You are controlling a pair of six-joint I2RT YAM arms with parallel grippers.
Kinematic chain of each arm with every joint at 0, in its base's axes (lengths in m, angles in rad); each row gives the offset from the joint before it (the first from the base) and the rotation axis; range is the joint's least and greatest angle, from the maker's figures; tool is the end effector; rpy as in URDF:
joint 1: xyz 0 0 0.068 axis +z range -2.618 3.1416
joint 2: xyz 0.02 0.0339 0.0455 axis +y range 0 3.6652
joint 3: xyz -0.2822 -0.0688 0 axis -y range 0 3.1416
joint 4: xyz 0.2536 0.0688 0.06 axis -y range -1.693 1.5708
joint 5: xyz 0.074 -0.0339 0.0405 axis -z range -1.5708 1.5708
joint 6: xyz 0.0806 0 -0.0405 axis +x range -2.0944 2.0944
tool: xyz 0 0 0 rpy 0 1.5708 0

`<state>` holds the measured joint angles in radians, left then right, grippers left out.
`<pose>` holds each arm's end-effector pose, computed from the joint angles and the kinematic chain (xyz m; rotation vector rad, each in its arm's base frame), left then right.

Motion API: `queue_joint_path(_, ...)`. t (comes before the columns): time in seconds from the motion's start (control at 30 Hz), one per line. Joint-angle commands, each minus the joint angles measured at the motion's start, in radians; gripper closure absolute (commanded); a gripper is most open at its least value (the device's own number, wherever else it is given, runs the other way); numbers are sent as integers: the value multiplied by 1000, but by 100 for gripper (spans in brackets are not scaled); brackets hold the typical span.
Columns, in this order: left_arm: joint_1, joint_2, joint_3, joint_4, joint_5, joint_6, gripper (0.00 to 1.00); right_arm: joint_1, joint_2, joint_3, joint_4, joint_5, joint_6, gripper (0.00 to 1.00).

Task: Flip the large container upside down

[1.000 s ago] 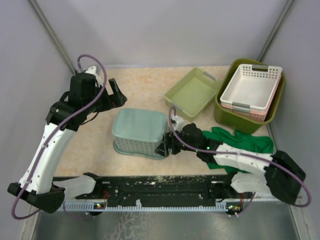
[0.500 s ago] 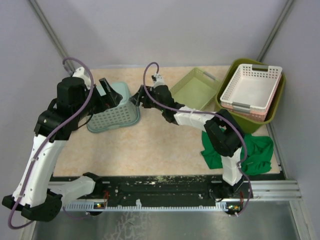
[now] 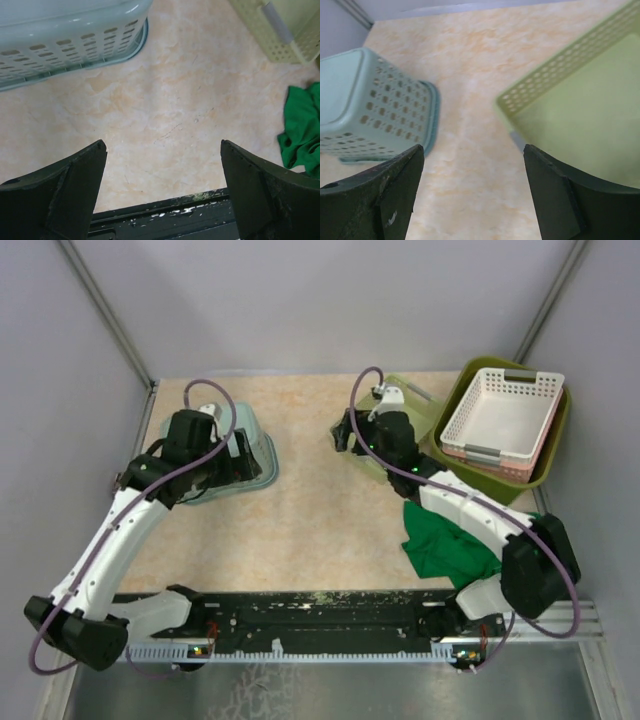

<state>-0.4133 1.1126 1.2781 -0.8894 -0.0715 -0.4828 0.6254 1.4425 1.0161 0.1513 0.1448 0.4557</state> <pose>0.2323 -0.0956 0.3653 -0.1181 2.3192 -0.3785 0.3210 0.2175 0.3014 -0.0567 1.8879 0.6172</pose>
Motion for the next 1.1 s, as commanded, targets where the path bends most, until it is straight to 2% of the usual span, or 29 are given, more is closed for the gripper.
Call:
queue_joint_path(0.0, 5, 44, -89, 98, 73, 42, 1, -43, -130, -46, -119, 112, -223, 16)
queue_joint_path(0.13, 21, 144, -106, 217, 20, 78, 0, -63, -168, -30, -291, 130, -263, 14)
queue_joint_path(0.2, 56, 213, -95, 273, 36, 112, 0, -64, -188, -37, -351, 116, -259, 13)
queue_joint_path(0.43, 139, 523, 115, 307, 37, 173, 0, -66, -254, -108, -355, 72, -222, 11)
queue_joint_path(0.63, 170, 841, 446, 336, -64, 312, 0, -76, -95, 32, -388, 35, -306, 12)
queue_joint_path(0.7, 192, 941, 583, 328, -51, 313, 0, -81, -26, 79, -408, 12, -340, 12)
queue_joint_path(0.8, 205, 1068, 812, 233, 20, 310, 0, -89, 79, 170, -457, -39, -391, 15)
queue_joint_path(0.9, 191, 1078, 877, 172, 138, 286, 0, -93, 179, 255, -501, -60, -443, 19)
queue_joint_path(1.07, 150, 829, 623, 257, 262, 239, 0, -107, 371, 408, -605, -81, -485, 23)
